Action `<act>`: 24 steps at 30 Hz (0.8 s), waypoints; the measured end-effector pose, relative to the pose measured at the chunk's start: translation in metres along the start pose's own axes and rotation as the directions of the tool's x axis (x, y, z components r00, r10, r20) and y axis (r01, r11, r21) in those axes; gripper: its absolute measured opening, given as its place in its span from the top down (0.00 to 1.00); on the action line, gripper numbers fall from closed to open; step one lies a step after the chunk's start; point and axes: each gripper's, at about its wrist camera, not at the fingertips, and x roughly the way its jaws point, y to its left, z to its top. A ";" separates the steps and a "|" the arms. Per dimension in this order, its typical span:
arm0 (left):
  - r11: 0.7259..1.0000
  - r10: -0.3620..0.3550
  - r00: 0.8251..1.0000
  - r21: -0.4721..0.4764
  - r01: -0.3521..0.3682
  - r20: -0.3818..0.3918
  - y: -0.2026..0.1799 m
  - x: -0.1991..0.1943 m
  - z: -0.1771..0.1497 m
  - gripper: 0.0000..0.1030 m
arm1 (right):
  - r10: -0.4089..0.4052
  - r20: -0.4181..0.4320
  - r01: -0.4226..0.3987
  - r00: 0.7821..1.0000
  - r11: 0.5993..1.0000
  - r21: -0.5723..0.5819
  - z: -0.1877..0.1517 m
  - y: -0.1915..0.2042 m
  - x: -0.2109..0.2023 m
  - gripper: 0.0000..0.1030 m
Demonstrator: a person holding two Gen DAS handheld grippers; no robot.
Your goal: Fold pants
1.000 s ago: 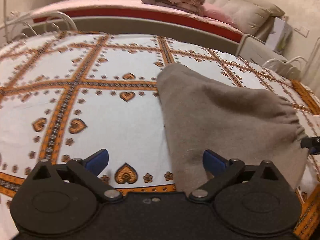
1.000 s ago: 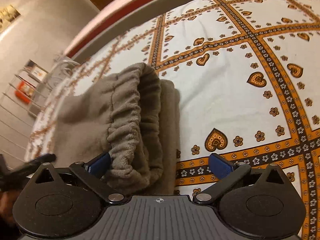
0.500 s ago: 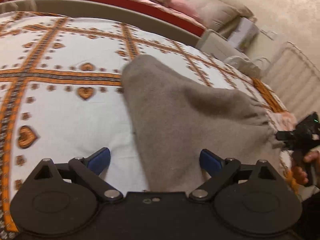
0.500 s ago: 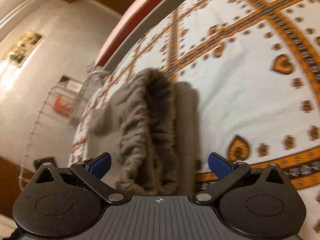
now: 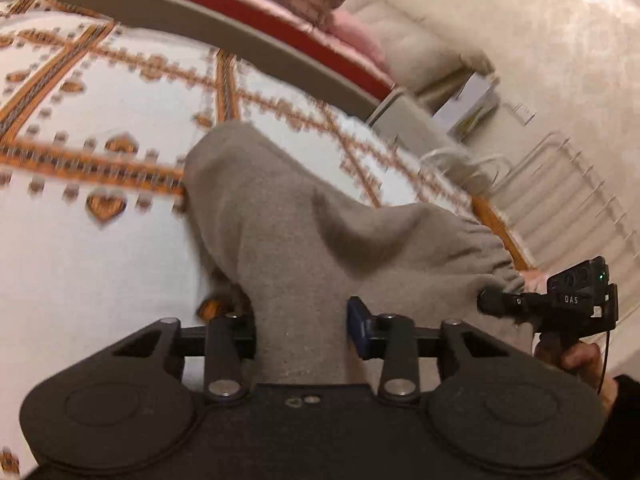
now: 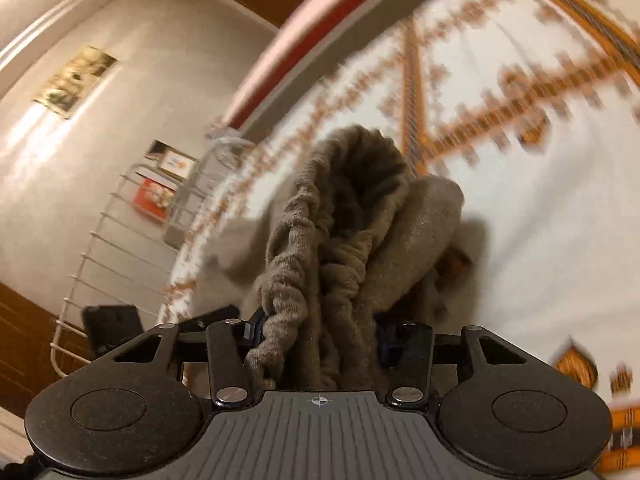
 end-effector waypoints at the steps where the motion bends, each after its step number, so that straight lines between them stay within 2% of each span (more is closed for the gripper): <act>1: 1.000 -0.005 1.000 0.006 0.005 0.022 -0.001 0.001 0.008 0.75 | 0.020 0.022 -0.020 1.000 1.000 -0.014 0.007 0.004 -0.001 0.53; 4: 1.000 -0.012 0.995 0.009 0.012 0.098 -0.003 0.012 0.040 0.79 | 0.054 0.090 -0.051 0.994 0.998 -0.038 0.036 0.010 0.000 0.53; 5: 0.999 0.008 0.993 0.034 -0.012 0.115 -0.006 0.019 0.049 0.79 | 0.052 0.114 -0.049 0.992 0.998 -0.031 0.047 0.007 0.001 0.53; 6: 0.996 0.043 0.991 0.068 -0.052 0.130 -0.009 0.027 0.057 0.67 | 0.028 0.132 -0.023 0.991 0.999 -0.037 0.055 0.006 0.003 0.52; 7: 0.993 0.089 0.987 0.070 -0.099 0.135 -0.008 0.039 0.062 0.56 | -0.049 0.147 0.057 0.988 0.997 -0.051 0.063 0.001 0.008 0.45; 8: 0.980 0.178 0.975 0.063 -0.187 0.132 -0.006 0.053 0.062 0.23 | -0.149 0.143 0.158 0.978 0.986 -0.053 0.067 -0.006 0.015 0.24; 9: 0.955 0.275 0.953 0.078 -0.286 0.125 -0.006 0.065 0.058 0.17 | -0.294 0.097 0.298 0.951 0.954 -0.031 0.069 -0.020 0.027 0.13; 10: 0.936 0.322 0.941 0.114 -0.333 0.101 -0.003 0.079 0.051 0.15 | -0.342 0.063 0.344 0.938 0.938 -0.032 0.068 -0.030 0.034 0.12; 12: 0.913 0.328 0.932 0.199 -0.355 0.156 -0.008 0.083 0.040 0.10 | -0.282 0.114 0.290 0.953 0.955 -0.060 0.065 -0.030 0.030 0.05; 14: 0.916 0.331 0.931 0.185 -0.356 0.154 -0.010 0.080 0.044 0.10 | -0.313 0.099 0.322 0.945 0.941 -0.103 0.069 -0.019 0.031 0.04; 17: 0.903 0.377 0.909 0.146 -0.404 0.179 -0.016 0.066 0.047 0.11 | -0.328 0.130 0.340 0.936 0.936 -0.090 0.071 -0.013 0.017 0.04; 20: 0.884 0.414 0.889 0.148 -0.444 0.194 -0.032 0.040 0.043 0.06 | -0.334 0.179 0.355 0.925 0.930 -0.099 0.066 0.000 -0.011 0.00; 24: 0.866 0.437 0.877 0.168 -0.471 0.200 -0.051 0.002 0.024 0.06 | -0.375 0.229 0.411 0.898 0.902 -0.133 0.045 0.019 -0.042 0.00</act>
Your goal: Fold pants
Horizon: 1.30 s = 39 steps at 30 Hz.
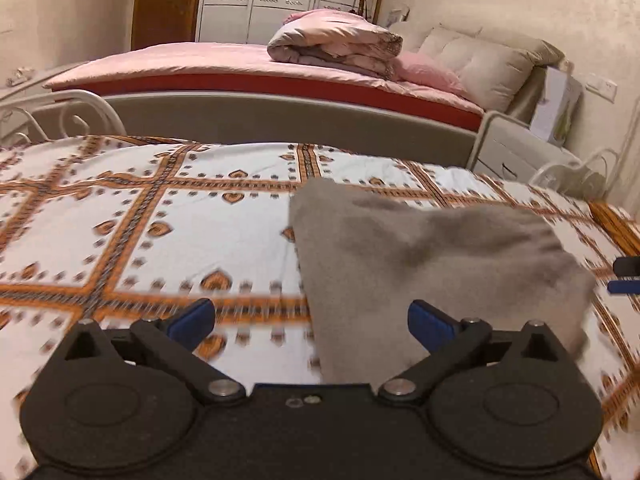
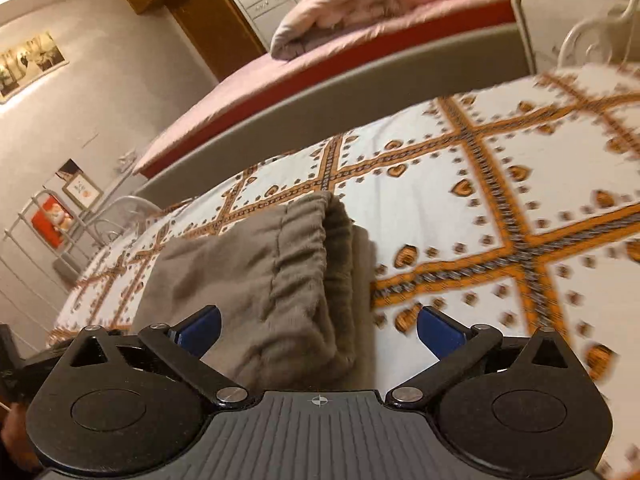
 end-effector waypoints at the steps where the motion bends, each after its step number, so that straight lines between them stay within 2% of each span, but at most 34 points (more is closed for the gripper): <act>1: 1.000 -0.002 1.000 0.027 0.002 -0.002 -0.003 -0.015 -0.007 0.06 | -0.035 -0.002 0.034 0.999 0.999 -0.019 -0.007 0.006 -0.011 0.00; 5: 0.997 -0.005 1.000 0.081 0.004 0.021 -0.012 -0.073 -0.028 0.06 | -0.148 0.007 0.147 0.989 0.979 -0.141 -0.052 0.030 -0.055 0.00; 7: 0.998 0.005 0.997 0.068 -0.010 0.075 -0.018 -0.104 -0.032 0.06 | -0.190 0.019 0.190 0.982 0.961 -0.199 -0.075 0.046 -0.073 0.00; 8: 0.998 -0.001 0.994 0.057 -0.005 0.106 -0.020 -0.117 -0.034 0.06 | -0.198 0.052 0.205 0.979 0.950 -0.236 -0.087 0.057 -0.087 0.00; 11: 0.999 -0.017 0.986 0.050 0.009 0.167 -0.036 -0.153 -0.055 0.06 | -0.173 0.133 0.204 0.976 0.941 -0.271 -0.118 0.079 -0.119 0.00; 14: 0.995 -0.029 0.981 0.102 0.009 0.192 -0.058 -0.179 -0.084 0.06 | -0.119 0.212 0.177 0.970 0.945 -0.277 -0.139 0.097 -0.144 0.00; 16: 0.989 -0.032 0.979 0.147 0.002 0.204 -0.072 -0.193 -0.098 0.06 | -0.086 0.235 0.154 0.968 0.944 -0.291 -0.150 0.108 -0.152 0.00; 19: 0.988 -0.041 0.973 0.154 0.006 0.228 -0.080 -0.212 -0.114 0.06 | -0.066 0.242 0.148 0.968 0.931 -0.334 -0.165 0.123 -0.160 0.00; 24: 0.993 -0.030 0.968 0.121 0.000 0.250 -0.078 -0.233 -0.133 0.06 | -0.059 0.235 0.141 0.970 0.926 -0.349 -0.193 0.138 -0.173 0.00; 27: 0.995 -0.034 0.971 0.095 0.012 0.236 -0.076 -0.234 -0.140 0.06 | -0.059 0.232 0.141 0.971 0.924 -0.356 -0.205 0.142 -0.177 0.00; 39: 0.995 -0.063 0.965 0.092 0.040 0.256 -0.083 -0.225 -0.136 0.06 | -0.059 0.238 0.143 0.969 0.925 -0.353 -0.201 0.142 -0.166 0.00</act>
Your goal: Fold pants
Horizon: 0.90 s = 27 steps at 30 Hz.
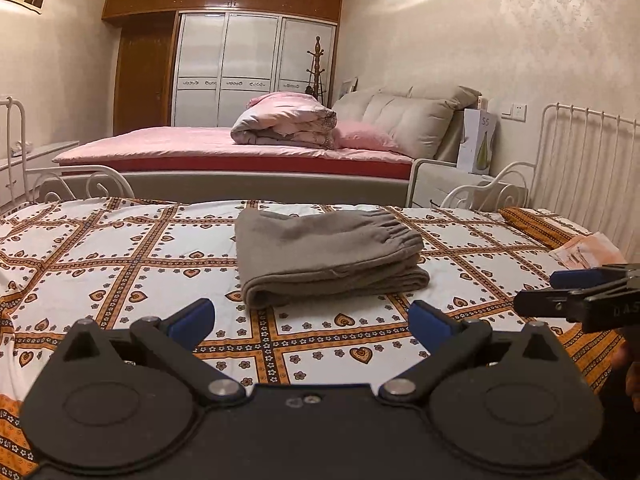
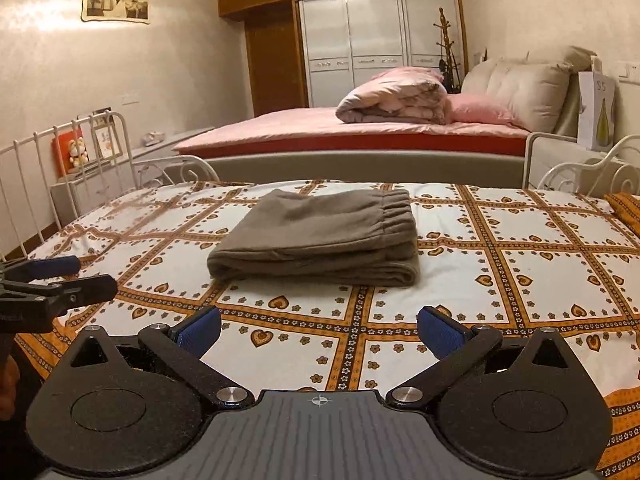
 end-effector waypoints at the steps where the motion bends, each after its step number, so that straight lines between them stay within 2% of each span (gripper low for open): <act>1: 1.000 -0.001 1.000 0.001 0.001 0.001 0.000 0.000 0.000 0.06 | -0.001 0.000 0.001 1.000 1.000 -0.006 0.000 0.001 0.000 0.00; 27: 1.000 -0.003 1.000 0.004 0.003 0.008 0.001 -0.003 0.001 0.06 | -0.006 0.003 0.006 1.000 1.000 -0.010 0.000 -0.002 -0.005 0.00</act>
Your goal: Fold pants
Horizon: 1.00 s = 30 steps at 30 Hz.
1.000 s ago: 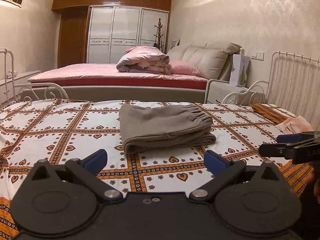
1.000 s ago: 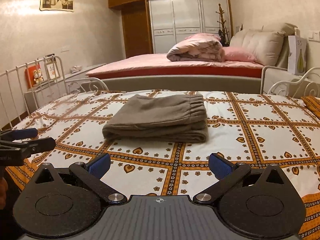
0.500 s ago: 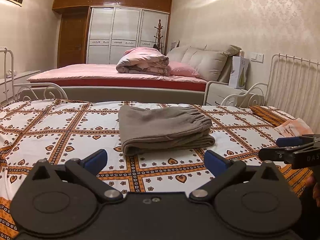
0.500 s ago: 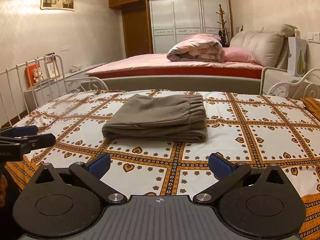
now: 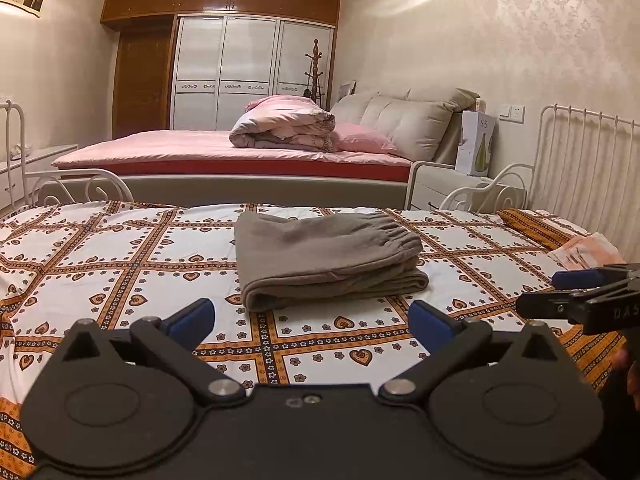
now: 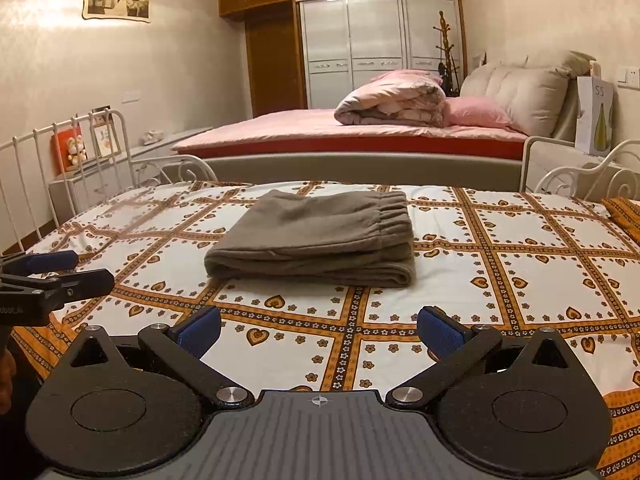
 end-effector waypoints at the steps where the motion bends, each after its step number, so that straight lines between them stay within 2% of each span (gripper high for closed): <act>1: 1.000 -0.001 1.000 0.000 0.001 0.000 0.000 0.000 0.000 0.06 | 0.000 0.000 0.000 1.000 1.000 -0.001 0.000 0.000 0.000 0.00; 30: 1.000 -0.011 1.000 0.007 0.011 -0.005 0.000 0.002 0.001 0.06 | 0.002 -0.006 -0.002 1.000 1.000 -0.003 -0.001 0.001 0.003 0.00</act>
